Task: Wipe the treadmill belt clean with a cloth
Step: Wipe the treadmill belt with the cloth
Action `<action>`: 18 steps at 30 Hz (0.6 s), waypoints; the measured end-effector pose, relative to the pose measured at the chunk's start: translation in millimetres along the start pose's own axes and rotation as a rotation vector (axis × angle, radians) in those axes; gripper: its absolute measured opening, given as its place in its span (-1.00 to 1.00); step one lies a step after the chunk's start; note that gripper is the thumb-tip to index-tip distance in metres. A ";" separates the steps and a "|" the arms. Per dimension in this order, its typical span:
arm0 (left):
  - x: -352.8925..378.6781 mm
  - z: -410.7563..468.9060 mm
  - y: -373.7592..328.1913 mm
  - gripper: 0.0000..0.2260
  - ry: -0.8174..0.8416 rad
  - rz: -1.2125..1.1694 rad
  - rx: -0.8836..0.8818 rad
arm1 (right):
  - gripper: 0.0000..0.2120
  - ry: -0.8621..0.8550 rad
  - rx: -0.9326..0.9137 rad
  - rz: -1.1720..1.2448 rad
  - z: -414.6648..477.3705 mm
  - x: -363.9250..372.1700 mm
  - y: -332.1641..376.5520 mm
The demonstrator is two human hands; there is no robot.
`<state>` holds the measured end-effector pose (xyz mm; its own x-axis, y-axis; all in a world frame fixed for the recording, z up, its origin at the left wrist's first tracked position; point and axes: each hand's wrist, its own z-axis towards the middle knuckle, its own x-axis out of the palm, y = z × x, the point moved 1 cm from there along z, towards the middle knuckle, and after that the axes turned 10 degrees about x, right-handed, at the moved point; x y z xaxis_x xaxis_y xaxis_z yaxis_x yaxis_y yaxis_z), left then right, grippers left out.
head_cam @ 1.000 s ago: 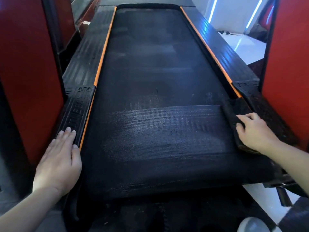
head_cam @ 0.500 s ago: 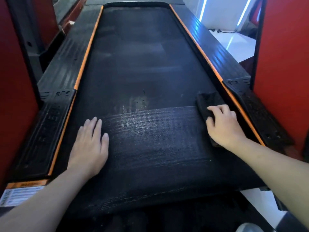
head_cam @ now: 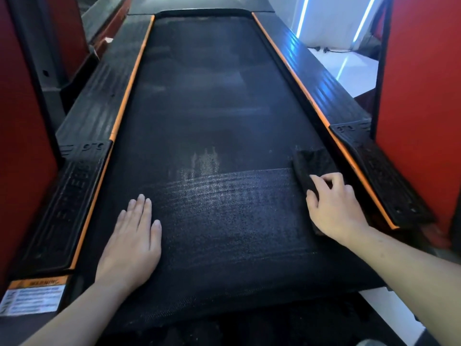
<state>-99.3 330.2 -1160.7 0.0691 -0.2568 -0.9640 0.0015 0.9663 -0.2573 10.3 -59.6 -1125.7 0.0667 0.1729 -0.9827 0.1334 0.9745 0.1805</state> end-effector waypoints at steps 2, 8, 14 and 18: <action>0.4 -5.1 -1.9 -0.36 0.003 0.000 0.001 | -0.52 -0.004 -0.005 -0.011 -5.5 -0.4 -2.6; 1.2 -22.5 -5.1 -0.38 0.006 -0.009 0.005 | -0.51 -0.027 -0.014 -0.038 -24.4 -0.4 -11.2; 3.1 -43.7 -12.2 -0.39 -0.023 -0.027 0.003 | -0.53 -0.062 -0.043 -0.010 -43.7 -3.6 -19.9; 2.1 -59.7 -15.0 -0.46 -0.073 -0.072 0.002 | -0.53 -0.017 -0.036 0.033 -54.9 -9.5 -24.4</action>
<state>-158.8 314.3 -1162.9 0.1415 -0.3237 -0.9355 0.0114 0.9455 -0.3254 -47.9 -77.1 -1123.1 0.0877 0.2029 -0.9753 0.0951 0.9729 0.2110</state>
